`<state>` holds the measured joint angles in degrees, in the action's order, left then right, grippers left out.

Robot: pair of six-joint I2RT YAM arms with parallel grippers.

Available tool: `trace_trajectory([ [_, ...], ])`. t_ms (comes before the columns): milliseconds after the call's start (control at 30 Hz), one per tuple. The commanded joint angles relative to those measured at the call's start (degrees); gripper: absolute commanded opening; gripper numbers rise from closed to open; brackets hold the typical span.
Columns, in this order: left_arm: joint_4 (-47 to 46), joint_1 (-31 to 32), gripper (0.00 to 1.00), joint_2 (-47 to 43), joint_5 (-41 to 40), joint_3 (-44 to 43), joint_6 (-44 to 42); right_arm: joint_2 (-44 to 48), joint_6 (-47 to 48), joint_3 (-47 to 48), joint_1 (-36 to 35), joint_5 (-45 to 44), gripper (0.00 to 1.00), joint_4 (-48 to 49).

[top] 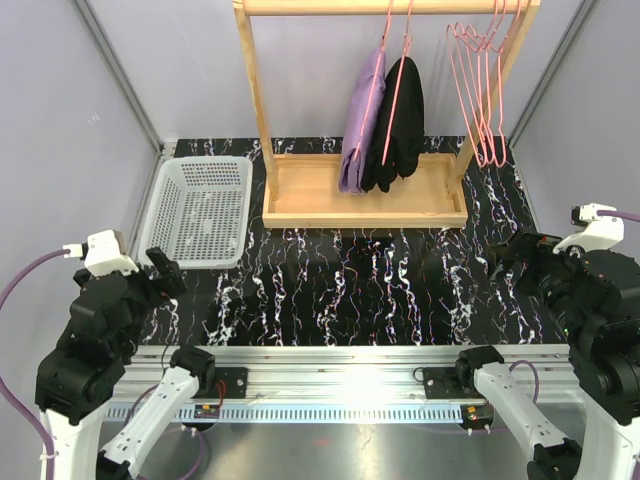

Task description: Remove the trousers from the hanger

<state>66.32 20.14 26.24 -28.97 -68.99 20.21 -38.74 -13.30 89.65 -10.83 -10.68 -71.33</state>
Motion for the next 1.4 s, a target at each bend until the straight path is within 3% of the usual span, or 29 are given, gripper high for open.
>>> trace_trajectory([
  [0,-2.78,0.07,0.99,-0.84,-1.17,-0.18,1.32,-0.19,0.2,0.7,-0.42,-0.67,0.99,2.78],
  [200,-3.31,0.07,0.99,-1.72,-1.53,0.79,1.85,-1.15,-1.02,1.84,-0.42,2.93,0.99,5.5],
  [400,-3.66,0.07,0.99,-2.77,-0.82,0.88,1.76,-7.13,-4.36,7.46,-0.42,16.9,0.99,11.82],
  [667,-4.45,0.07,0.99,-4.0,0.93,1.84,1.94,-26.98,-6.03,21.79,-0.42,26.05,0.97,14.54],
  [867,-2.96,0.07,0.99,-4.09,1.2,1.05,1.77,-37.62,-7.35,30.4,-1.03,20.27,0.92,13.77],
  [1100,-2.08,0.07,0.99,-4.27,1.64,1.66,2.03,-52.12,-6.04,50.33,-7.97,6.47,0.89,5.33],
  [1367,-1.2,0.07,0.99,-5.67,1.99,3.34,1.94,-65.05,-2.97,59.85,-15.7,-7.42,0.84,2.07],
])
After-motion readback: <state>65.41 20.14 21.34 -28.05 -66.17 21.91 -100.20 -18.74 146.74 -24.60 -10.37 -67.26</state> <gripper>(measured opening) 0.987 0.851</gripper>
